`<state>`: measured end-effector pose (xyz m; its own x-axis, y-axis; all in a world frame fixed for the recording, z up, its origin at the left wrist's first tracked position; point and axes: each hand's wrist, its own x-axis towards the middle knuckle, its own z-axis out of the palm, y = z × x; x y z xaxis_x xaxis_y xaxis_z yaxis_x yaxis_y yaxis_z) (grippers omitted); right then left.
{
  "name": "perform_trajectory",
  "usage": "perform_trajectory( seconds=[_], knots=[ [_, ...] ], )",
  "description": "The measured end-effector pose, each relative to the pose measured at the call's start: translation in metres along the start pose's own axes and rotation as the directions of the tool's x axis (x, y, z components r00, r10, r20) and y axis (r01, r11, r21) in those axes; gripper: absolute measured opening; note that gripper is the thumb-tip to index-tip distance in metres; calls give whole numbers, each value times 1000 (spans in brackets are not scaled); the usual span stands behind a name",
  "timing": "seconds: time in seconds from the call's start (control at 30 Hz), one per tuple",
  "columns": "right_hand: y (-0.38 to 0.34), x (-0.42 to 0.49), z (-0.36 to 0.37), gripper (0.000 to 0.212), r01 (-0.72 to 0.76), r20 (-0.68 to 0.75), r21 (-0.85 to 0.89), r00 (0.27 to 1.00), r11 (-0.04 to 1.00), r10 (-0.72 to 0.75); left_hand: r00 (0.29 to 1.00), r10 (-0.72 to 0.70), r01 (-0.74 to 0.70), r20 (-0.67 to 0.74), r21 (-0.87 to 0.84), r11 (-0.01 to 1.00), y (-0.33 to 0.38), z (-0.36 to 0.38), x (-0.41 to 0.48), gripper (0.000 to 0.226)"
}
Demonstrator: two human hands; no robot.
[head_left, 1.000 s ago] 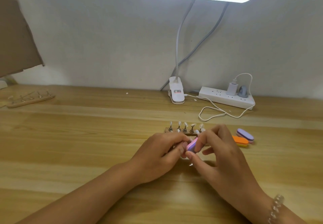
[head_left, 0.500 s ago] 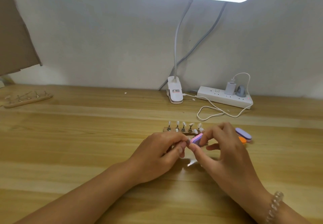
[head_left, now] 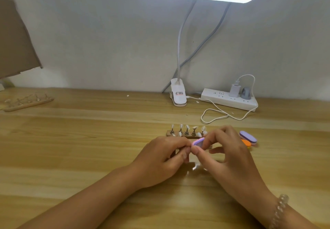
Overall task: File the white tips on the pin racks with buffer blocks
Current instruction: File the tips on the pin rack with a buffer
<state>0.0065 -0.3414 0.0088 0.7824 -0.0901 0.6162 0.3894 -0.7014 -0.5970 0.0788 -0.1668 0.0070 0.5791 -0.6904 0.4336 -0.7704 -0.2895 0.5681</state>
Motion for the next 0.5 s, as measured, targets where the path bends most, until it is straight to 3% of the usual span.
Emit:
perform_trajectory(
  seconds=[0.07, 0.17, 0.27, 0.4, 0.5],
  knots=[
    [0, 1, -1, 17, -10, -35, -7, 999, 1000, 10, 1000, -12, 12, -4, 5, 1000, 0, 0, -1, 19],
    [-3, -2, 4, 15, 89, -3, -41, 996, 995, -89, 1000, -23, 23, 5, -8, 1000, -2, 1, -1, 18],
    [0, 0, 2, 15, 41, -23, -20, 999, 999, -41, 1000, -23, 23, -6, -17, 1000, -2, 1, 0, 17],
    [5, 5, -5, 15, -18, -154, 64, 988, 998, 28, 998, -62, 56, -27, -167, 984, 0, 1, -1, 19],
    [0, 2, -1, 17, 64, -126, 122, 991, 990, -48, 995, -91, 82, -30, -231, 970, -2, 1, -1, 17]
  ],
)
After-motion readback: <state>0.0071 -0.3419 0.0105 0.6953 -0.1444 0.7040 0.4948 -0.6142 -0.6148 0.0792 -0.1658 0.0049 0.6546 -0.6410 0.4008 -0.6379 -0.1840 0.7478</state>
